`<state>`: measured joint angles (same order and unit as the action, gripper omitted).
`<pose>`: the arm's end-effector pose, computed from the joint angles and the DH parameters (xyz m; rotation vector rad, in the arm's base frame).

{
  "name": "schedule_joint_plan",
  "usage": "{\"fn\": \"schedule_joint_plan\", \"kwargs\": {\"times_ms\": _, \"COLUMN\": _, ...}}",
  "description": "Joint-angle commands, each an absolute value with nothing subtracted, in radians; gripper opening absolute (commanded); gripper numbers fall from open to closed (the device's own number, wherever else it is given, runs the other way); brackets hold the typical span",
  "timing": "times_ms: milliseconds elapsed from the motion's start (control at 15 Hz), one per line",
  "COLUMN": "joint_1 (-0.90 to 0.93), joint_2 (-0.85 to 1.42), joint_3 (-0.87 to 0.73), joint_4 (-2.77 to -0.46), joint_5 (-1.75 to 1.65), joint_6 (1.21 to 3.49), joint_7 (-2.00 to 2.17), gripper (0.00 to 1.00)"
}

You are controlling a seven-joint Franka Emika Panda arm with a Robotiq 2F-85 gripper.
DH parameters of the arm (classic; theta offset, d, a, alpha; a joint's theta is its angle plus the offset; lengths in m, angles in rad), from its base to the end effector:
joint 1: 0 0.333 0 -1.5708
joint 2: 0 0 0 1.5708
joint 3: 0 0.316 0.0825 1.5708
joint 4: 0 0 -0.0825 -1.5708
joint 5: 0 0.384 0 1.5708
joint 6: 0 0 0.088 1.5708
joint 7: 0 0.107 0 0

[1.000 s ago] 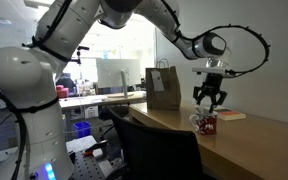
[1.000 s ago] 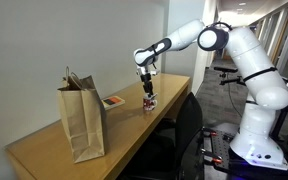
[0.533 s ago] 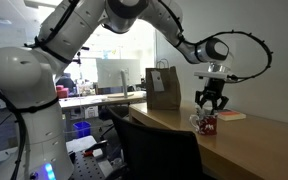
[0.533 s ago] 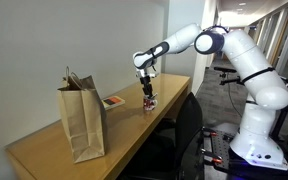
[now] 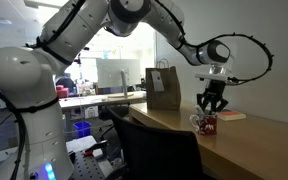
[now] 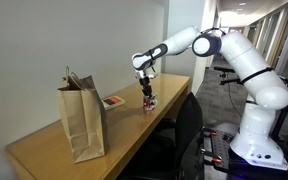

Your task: Remove the black marker from the maroon mug

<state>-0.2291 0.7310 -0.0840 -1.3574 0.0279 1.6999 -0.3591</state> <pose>0.6585 -0.1990 0.2637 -2.9915 -0.0709 0.5685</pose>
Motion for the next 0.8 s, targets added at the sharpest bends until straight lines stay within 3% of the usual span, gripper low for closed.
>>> {"fn": "schedule_joint_plan", "kwargs": {"times_ms": 0, "joint_1": -0.237, "joint_2": 0.753, "joint_3": -0.071, "joint_4": -1.312, "joint_5": 0.03, "joint_6": 1.653, "joint_7": -0.323, "gripper": 0.36}}
{"fn": "schedule_joint_plan", "kwargs": {"times_ms": 67, "joint_1": -0.237, "joint_2": 0.754, "joint_3": -0.071, "joint_4": -1.31, "joint_5": 0.03, "joint_6": 1.653, "joint_7": -0.32, "gripper": 0.36}}
{"fn": "schedule_joint_plan", "kwargs": {"times_ms": 133, "joint_1": -0.236, "joint_2": 0.754, "joint_3": -0.071, "joint_4": -1.311, "joint_5": 0.031, "joint_6": 1.654, "joint_7": -0.315, "gripper": 0.29}}
{"fn": "schedule_joint_plan", "kwargs": {"times_ms": 200, "joint_1": -0.236, "joint_2": 0.755, "joint_3": -0.071, "joint_4": -1.309, "joint_5": 0.031, "joint_6": 1.656, "joint_7": -0.312, "gripper": 0.11}}
{"fn": "schedule_joint_plan", "kwargs": {"times_ms": 400, "joint_1": -0.234, "joint_2": 0.749, "joint_3": -0.07, "joint_4": -1.312, "joint_5": 0.029, "joint_6": 1.66, "joint_7": -0.31, "gripper": 0.0}}
{"fn": "schedule_joint_plan", "kwargs": {"times_ms": 467, "joint_1": -0.233, "joint_2": 0.747, "joint_3": -0.069, "joint_4": -1.313, "joint_5": 0.03, "joint_6": 1.661, "joint_7": -0.311, "gripper": 0.05}}
{"fn": "schedule_joint_plan", "kwargs": {"times_ms": 733, "joint_1": -0.232, "joint_2": 0.734, "joint_3": -0.067, "joint_4": -1.316, "joint_5": 0.031, "joint_6": 1.668, "joint_7": -0.311, "gripper": 0.05}}
